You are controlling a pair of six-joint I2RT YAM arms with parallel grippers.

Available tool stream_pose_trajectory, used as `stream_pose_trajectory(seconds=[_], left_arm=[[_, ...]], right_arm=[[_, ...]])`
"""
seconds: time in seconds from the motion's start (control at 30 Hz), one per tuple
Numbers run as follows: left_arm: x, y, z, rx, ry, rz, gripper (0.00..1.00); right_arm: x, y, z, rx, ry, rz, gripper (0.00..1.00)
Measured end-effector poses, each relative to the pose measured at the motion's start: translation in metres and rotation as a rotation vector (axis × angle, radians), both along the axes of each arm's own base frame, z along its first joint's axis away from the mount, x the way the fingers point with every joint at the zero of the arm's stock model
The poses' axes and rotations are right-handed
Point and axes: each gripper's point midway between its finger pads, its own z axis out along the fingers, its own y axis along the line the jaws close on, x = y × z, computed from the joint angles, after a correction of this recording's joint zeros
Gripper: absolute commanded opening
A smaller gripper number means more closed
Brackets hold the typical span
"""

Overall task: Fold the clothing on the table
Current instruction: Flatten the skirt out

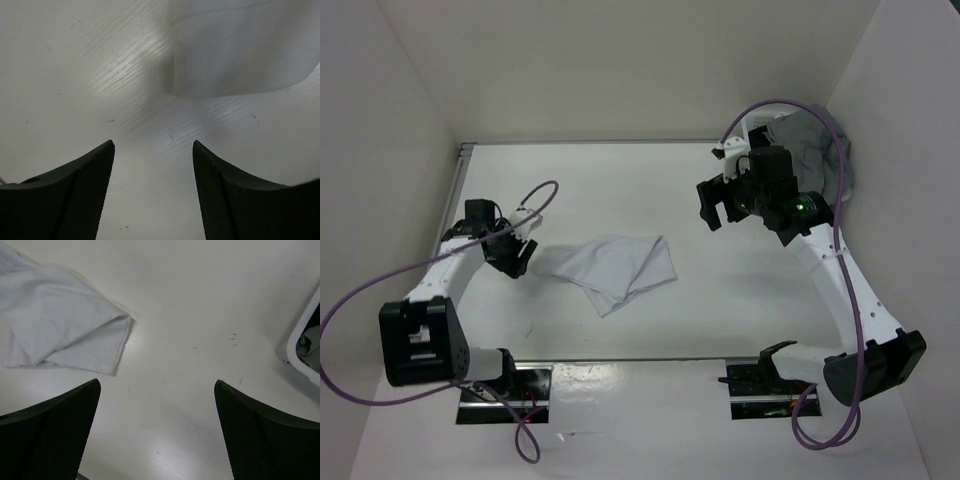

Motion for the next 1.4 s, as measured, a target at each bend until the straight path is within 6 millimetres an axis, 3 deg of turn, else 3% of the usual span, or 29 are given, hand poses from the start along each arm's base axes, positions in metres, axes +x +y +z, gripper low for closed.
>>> stream_pose_trajectory(seconds=[0.2,0.3,0.4,0.63,0.9,1.07,1.17,1.23,1.4], left_arm=[[0.02,0.001,-0.028,-0.256,0.157,0.035,0.54],[0.029,0.001,-0.037,-0.359,0.195,0.046,0.53],[0.023,-0.01,-0.048,-0.419,0.249,0.024,0.53],[0.015,-0.027,-0.056,-0.482,0.307,-0.008,0.53],[0.02,-0.035,-0.056,-0.542,0.319,-0.017,0.52],[0.023,-0.038,-0.058,-0.553,0.321,-0.025,0.33],[0.022,-0.042,-0.061,-0.551,0.331,-0.036,0.13],[0.022,-0.045,-0.062,-0.548,0.337,-0.045,0.04],[0.021,-0.047,-0.062,-0.545,0.341,-0.05,0.0]], right_arm=[[-0.002,-0.002,-0.005,-0.002,0.009,-0.005,0.99],[-0.002,-0.002,-0.005,-0.002,0.009,-0.006,0.99],[-0.003,-0.003,-0.006,-0.004,0.012,-0.007,0.99],[-0.003,-0.004,-0.006,-0.007,0.008,-0.013,0.99],[-0.004,-0.004,-0.008,-0.006,0.012,-0.008,0.99],[-0.007,0.007,-0.013,0.011,0.036,0.056,0.99],[-0.005,0.015,-0.029,0.005,0.087,0.093,0.99],[-0.006,0.026,-0.043,-0.016,0.125,0.128,0.99],[-0.033,0.072,-0.081,-0.103,0.196,0.286,0.99]])
